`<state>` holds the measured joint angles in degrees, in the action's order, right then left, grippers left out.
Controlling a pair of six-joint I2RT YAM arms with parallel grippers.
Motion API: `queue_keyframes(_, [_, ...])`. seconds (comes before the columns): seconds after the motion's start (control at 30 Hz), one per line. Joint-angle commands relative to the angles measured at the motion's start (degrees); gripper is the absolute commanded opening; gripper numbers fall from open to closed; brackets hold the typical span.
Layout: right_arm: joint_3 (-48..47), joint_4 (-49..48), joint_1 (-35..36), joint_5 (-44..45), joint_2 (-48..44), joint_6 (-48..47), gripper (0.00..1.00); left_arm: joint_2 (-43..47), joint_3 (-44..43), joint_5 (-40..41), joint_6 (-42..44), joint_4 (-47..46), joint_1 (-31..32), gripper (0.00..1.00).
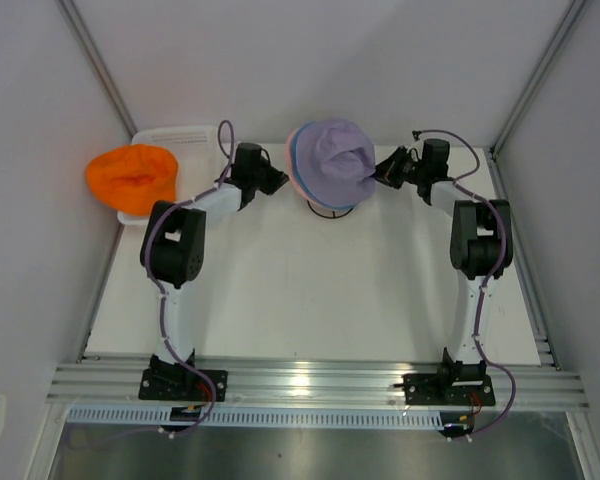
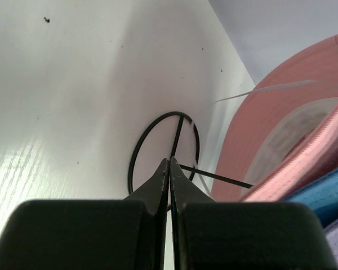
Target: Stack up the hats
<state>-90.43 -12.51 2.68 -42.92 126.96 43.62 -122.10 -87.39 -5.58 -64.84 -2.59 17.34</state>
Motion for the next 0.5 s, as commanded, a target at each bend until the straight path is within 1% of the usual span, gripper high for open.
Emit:
queue_keyframes(0.0, [-1.0,3.4,0.4,1.8,2.4,-2.5,0.00,1.4,-2.7,1.4,3.5,1.4,0.4,0.01])
queue_keyframes(0.07, [-0.9,3.9,0.7,1.3,1.1,-3.9,0.01,2.7,-1.4,0.9,4.6,0.0,0.4,0.01])
queue_keyframes(0.1, [-1.1,4.6,0.7,0.7,0.4,-4.4,0.11,3.4,-0.9,0.5,5.2,-1.4,0.4,0.01])
queue_keyframes(0.13, [-1.1,5.0,0.8,0.8,-0.4,-5.1,0.19,4.6,-0.6,0.5,6.3,-1.8,0.4,0.01])
queue_keyframes(0.17, [-1.1,5.5,1.0,0.9,-2.6,-5.6,0.32,5.3,0.4,0.5,6.8,-2.2,0.4,0.01])
queue_keyframes(0.2, [-1.1,6.4,1.0,0.9,-3.6,-7.0,0.55,6.0,0.6,0.5,7.4,-2.6,0.4,0.01])
queue_keyframes(0.27, [-1.8,8.0,1.0,1.3,-5.7,-8.2,0.77,8.5,1.3,1.1,9.2,-2.2,0.4,0.01])
queue_keyframes(0.3, [-2.3,10.6,0.8,1.0,-7.7,-9.8,0.92,9.6,1.4,1.6,10.1,-1.1,0.4,0.03])
queue_keyframes(0.37, [-4.3,14.6,0.8,1.7,-9.5,-11.8,1.00,13.0,2.0,3.0,12.4,-0.4,0.1,0.11])
queue_keyframes(0.4, [-5.0,18.5,0.6,3.8,-11.6,-14.1,1.00,14.4,2.3,3.6,13.2,0.2,0.1,0.26])
queue_keyframes(0.43, [-6.6,20.9,0.3,5.5,-12.6,-15.3,0.99,15.8,2.6,4.1,14.6,0.5,-0.2,0.34])
queue_keyframes(0.47, [-7.4,23.2,0.0,7.1,-13.7,-16.3,1.00,17.2,3.4,4.1,15.2,0.7,-0.7,0.46])
